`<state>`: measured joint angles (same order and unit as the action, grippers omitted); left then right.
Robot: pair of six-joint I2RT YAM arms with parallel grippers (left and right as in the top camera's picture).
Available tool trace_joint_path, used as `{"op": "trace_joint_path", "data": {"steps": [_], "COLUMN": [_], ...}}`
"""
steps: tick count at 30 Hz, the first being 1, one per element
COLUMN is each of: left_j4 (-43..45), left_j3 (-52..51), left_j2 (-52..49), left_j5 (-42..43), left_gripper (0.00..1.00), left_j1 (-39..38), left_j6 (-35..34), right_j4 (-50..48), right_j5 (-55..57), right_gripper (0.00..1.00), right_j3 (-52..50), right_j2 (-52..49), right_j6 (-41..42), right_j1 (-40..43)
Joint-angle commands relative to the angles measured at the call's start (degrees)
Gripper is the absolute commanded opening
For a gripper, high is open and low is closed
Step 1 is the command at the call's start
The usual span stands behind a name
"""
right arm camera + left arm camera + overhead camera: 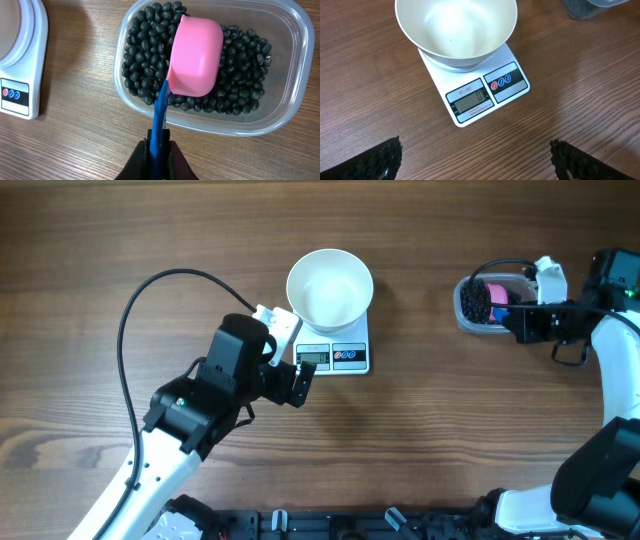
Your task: Scoop item into bowl and weigh 150g on scale
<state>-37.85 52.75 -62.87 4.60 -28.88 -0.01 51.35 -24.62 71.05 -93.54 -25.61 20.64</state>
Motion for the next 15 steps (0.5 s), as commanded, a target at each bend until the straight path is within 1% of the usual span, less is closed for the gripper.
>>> {"op": "trace_joint_path", "data": {"steps": [1,5,10,15], "left_j4": [0.2,0.2,0.2,0.2], "left_j3": [-0.2,-0.2,-0.2,-0.2], "left_j2": [-0.1,-0.1,-0.1,-0.1], "left_j5": [0.9,0.9,0.9,0.9], "left_gripper": [1.0,1.0,1.0,1.0], "left_j1": [-0.2,-0.2,-0.2,-0.2], "left_j6": [1.1,1.1,1.1,1.1], "right_j4": [0.7,1.7,2.0,1.6], "right_j5": [-5.2,-9.2,-11.5,-14.3], "right_gripper": [0.04,0.04,0.04,0.04], "right_j3": [-0.4,-0.4,-0.4,-0.4], "right_j2": [-1.0,-1.7,-4.4,-4.4], "right_j6": [-1.3,-1.4,-0.1,1.6], "right_j1": [2.1,5.5,5.6,5.6]}}
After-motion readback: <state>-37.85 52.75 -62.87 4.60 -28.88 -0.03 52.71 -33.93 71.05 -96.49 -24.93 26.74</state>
